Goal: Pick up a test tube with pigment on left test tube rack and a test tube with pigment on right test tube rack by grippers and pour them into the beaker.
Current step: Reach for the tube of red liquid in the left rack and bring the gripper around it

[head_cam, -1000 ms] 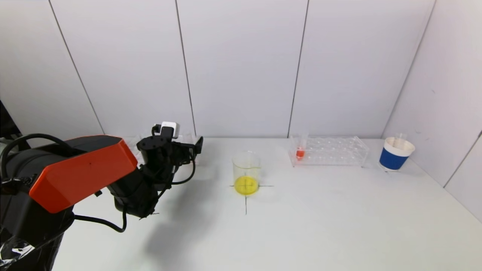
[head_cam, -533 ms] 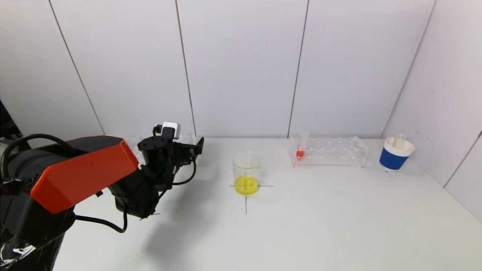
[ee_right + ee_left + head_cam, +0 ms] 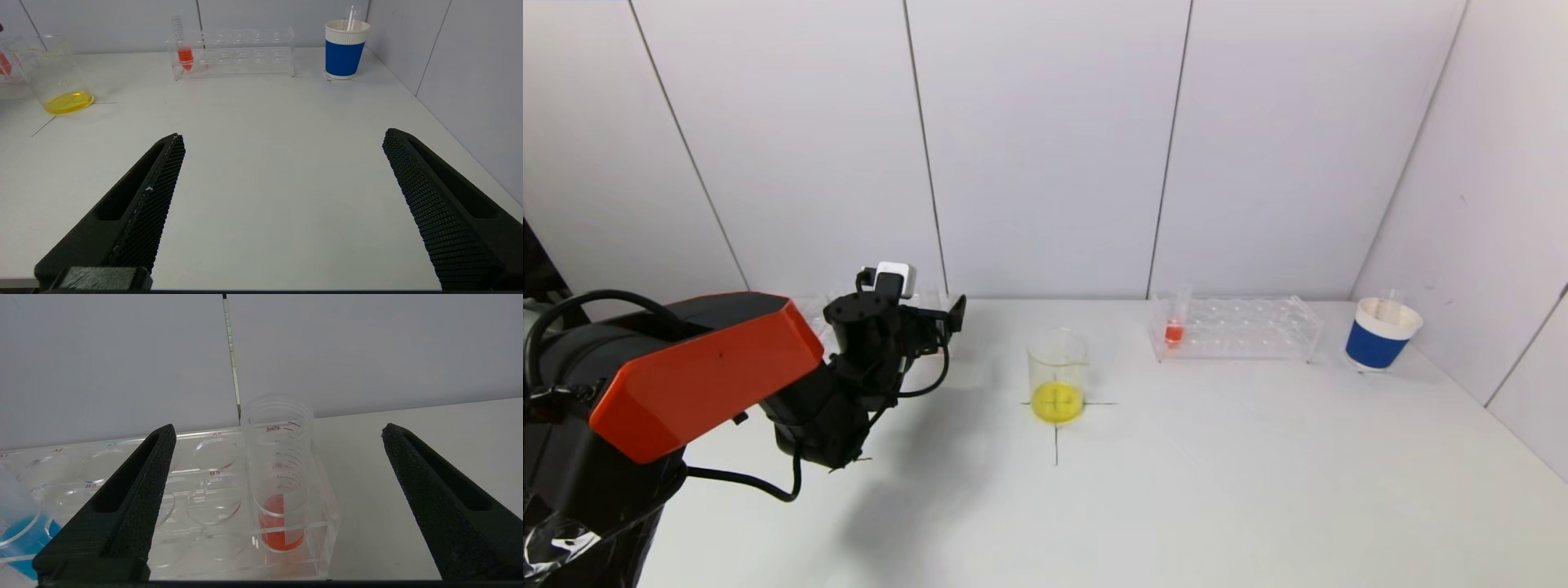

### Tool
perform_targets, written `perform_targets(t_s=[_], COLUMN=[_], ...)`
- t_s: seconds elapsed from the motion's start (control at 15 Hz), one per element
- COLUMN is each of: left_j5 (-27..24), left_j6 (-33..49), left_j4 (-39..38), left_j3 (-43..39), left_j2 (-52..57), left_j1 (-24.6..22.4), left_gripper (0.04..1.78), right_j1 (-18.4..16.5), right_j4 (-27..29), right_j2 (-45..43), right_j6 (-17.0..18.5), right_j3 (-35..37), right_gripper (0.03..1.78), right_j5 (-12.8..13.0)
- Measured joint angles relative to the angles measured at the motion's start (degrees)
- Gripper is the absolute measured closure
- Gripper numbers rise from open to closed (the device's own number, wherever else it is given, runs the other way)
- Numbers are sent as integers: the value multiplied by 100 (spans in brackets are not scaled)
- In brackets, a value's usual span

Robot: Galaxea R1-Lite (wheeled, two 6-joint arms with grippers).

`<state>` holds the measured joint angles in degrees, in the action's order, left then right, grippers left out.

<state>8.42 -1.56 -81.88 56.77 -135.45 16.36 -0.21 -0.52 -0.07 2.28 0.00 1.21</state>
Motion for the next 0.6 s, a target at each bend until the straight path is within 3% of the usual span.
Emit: perform_targets(t_s=[0.6], left_j5=[1], left_j6=[-1], left_j4=[61], left_j3=[141], left_j2=[-35], left_j1=[-2], left_gripper=[6], right_j1=[0], right_j4=[0], right_j2=[0], right_j6=[0], right_j3=[0], right_gripper=[5], right_j5=[0])
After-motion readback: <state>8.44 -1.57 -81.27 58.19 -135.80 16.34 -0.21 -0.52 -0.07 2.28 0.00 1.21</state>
